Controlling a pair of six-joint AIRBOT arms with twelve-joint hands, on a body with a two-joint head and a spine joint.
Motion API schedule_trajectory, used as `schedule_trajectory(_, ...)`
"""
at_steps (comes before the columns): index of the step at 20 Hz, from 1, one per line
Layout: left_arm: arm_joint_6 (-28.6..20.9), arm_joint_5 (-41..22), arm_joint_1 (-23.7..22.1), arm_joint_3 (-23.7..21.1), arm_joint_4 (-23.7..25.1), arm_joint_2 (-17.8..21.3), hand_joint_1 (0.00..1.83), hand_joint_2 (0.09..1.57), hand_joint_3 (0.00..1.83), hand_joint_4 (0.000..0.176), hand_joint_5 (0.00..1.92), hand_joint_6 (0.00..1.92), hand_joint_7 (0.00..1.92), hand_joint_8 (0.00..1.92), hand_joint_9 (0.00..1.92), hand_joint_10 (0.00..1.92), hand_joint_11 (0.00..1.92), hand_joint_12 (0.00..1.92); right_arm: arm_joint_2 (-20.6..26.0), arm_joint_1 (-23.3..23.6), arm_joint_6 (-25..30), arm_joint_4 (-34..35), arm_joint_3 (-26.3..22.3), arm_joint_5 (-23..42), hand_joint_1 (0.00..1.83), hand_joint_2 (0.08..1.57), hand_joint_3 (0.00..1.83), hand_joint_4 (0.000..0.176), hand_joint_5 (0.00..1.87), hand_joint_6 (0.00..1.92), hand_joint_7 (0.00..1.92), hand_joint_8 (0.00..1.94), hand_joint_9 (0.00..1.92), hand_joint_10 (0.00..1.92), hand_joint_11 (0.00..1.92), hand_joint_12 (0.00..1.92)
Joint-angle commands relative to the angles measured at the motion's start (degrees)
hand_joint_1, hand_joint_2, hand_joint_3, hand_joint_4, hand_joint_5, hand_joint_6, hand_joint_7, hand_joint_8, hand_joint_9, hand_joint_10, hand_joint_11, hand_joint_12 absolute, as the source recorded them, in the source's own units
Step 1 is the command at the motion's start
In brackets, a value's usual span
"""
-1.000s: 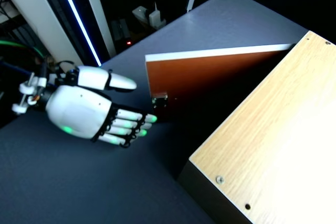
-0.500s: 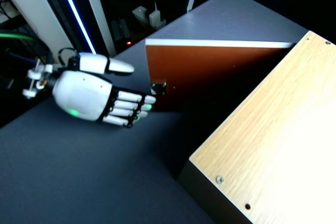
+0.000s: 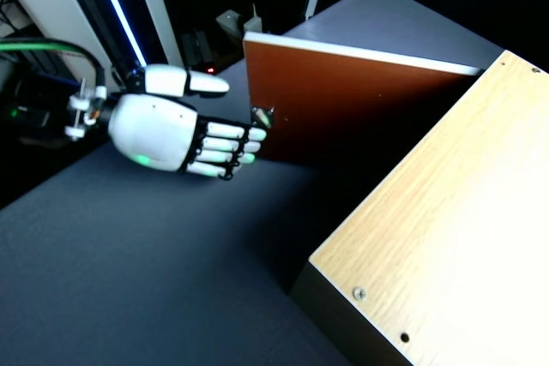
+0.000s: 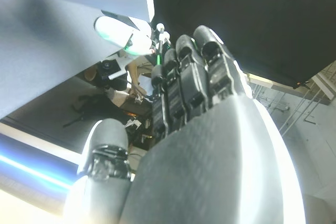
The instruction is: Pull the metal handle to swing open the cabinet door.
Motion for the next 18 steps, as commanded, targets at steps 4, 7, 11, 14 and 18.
schedule_trajectory(4, 0.4, -1.4, -0.5, 0.1, -5.7, 0.4, 0.00, 1.53, 0.00, 0.000, 0.26, 0.00, 0.27, 0.00, 0.24, 0.00, 0.00, 0.53, -1.4, 2.1, 0.4, 0.6, 0.1, -6.8, 0.00, 1.39, 0.00, 0.000, 0.34, 0.00, 0.33, 0.00, 0.29, 0.00, 0.00, 0.83)
schedule_trajectory(7, 0.4, -1.4, -0.5, 0.1, -5.7, 0.4, 0.00, 1.53, 0.00, 0.000, 0.27, 0.00, 0.27, 0.00, 0.25, 0.00, 0.00, 0.54, -2.4, 2.7, 0.4, 1.3, 0.5, -6.8, 0.00, 1.39, 0.00, 0.000, 0.34, 0.00, 0.33, 0.00, 0.30, 0.00, 0.00, 0.85)
schedule_trajectory(11, 0.4, -1.4, -0.5, 0.1, -5.7, 0.4, 0.00, 1.53, 0.00, 0.000, 0.27, 0.00, 0.28, 0.00, 0.25, 0.00, 0.00, 0.54, -3.5, 3.6, 0.4, 2.7, 0.3, -6.8, 0.00, 1.39, 0.00, 0.000, 0.35, 0.00, 0.34, 0.00, 0.31, 0.00, 0.00, 0.87)
schedule_trajectory(14, 0.4, -1.4, -0.5, 0.1, -5.7, 0.4, 0.00, 1.53, 0.00, 0.000, 0.27, 0.00, 0.27, 0.00, 0.25, 0.00, 0.00, 0.54, -4.5, 3.7, 0.4, 2.7, 0.2, -6.8, 0.00, 1.39, 0.00, 0.000, 0.35, 0.00, 0.34, 0.00, 0.30, 0.00, 0.00, 0.87)
schedule_trajectory(18, 0.4, -1.4, -0.5, 0.1, -5.7, 0.4, 0.00, 1.53, 0.00, 0.000, 0.26, 0.00, 0.27, 0.00, 0.25, 0.00, 0.00, 0.55, -7.2, 4.0, 0.4, 2.8, 0.6, -6.8, 0.00, 1.39, 0.00, 0.000, 0.35, 0.00, 0.34, 0.00, 0.30, 0.00, 0.00, 0.88)
